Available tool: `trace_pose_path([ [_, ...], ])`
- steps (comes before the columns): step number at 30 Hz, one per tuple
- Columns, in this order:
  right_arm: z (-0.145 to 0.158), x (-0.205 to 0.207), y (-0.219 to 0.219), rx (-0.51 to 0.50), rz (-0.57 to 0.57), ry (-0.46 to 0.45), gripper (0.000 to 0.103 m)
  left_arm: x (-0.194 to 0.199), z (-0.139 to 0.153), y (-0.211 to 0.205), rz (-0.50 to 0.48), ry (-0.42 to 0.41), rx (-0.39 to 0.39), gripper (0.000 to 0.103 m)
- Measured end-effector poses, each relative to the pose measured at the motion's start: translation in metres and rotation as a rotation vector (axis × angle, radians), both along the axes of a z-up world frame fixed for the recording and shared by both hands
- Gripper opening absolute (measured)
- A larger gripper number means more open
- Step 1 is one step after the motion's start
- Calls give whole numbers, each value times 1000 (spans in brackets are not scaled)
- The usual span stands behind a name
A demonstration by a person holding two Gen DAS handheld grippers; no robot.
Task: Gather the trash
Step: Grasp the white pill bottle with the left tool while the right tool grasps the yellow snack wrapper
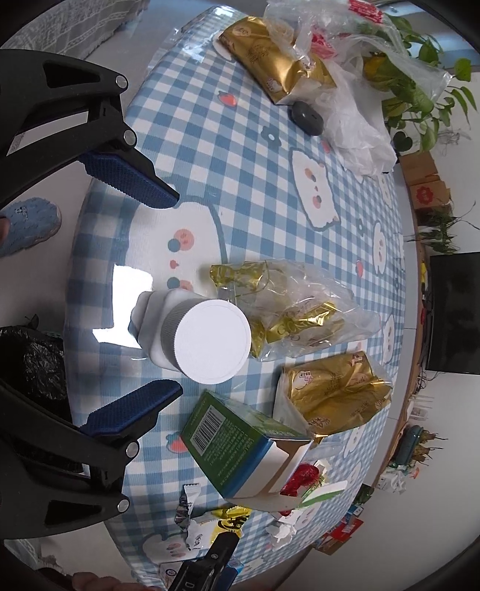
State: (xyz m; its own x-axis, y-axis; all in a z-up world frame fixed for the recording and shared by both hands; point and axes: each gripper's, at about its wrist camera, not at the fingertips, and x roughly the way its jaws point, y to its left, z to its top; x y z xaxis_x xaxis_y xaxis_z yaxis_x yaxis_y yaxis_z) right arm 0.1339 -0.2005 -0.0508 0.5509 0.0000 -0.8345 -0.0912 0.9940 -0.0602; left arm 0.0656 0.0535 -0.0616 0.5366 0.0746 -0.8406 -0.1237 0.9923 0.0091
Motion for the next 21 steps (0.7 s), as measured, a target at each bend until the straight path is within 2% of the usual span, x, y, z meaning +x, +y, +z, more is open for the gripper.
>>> trace_pose_path([
  [7,-21,18,-3,8,-19,64,94,11,-7,-4,-9,11,-4,85],
  [13,-31,23,-9,30,-33,96,90,20,-17,-6,-17,29,-14,77],
  [21,-35,25,-11,31,-41,102,85,23,-20,-8,-31,36,-25,60],
])
